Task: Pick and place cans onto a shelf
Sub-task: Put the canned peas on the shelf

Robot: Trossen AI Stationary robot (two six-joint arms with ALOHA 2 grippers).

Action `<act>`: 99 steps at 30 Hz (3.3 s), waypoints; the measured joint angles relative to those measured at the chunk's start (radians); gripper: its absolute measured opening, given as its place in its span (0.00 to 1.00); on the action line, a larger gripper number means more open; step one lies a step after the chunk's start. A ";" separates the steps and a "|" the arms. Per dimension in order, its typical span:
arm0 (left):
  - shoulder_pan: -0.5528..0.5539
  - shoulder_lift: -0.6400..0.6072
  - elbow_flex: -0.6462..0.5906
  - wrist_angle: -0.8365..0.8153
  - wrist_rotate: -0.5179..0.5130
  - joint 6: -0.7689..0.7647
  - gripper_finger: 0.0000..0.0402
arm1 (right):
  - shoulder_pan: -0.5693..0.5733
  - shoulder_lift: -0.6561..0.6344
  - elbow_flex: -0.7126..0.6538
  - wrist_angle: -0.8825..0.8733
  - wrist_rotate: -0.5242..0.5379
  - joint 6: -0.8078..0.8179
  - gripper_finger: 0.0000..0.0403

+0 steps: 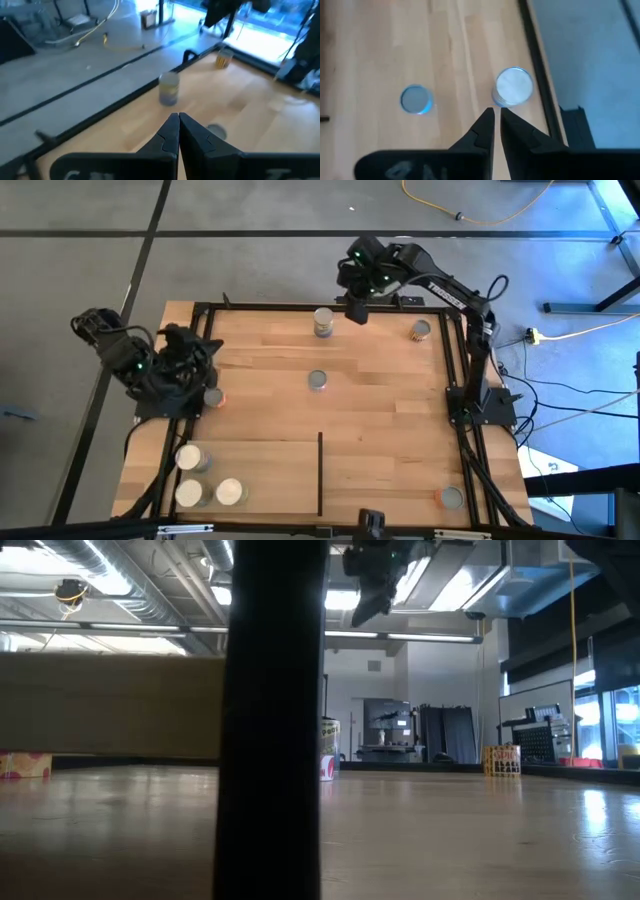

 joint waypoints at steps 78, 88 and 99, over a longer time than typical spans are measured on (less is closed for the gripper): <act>0.451 -0.010 -0.019 0.004 0.158 0.083 0.01 | -0.176 0.304 -0.003 0.161 -0.226 -0.169 0.29; 0.451 -0.010 -0.019 0.004 0.158 0.083 0.00 | -0.176 0.318 -0.003 0.151 -0.291 -0.156 0.29; 0.451 -0.009 -0.019 0.004 0.170 0.083 0.00 | -0.176 0.339 -0.003 0.163 -0.290 -0.089 0.29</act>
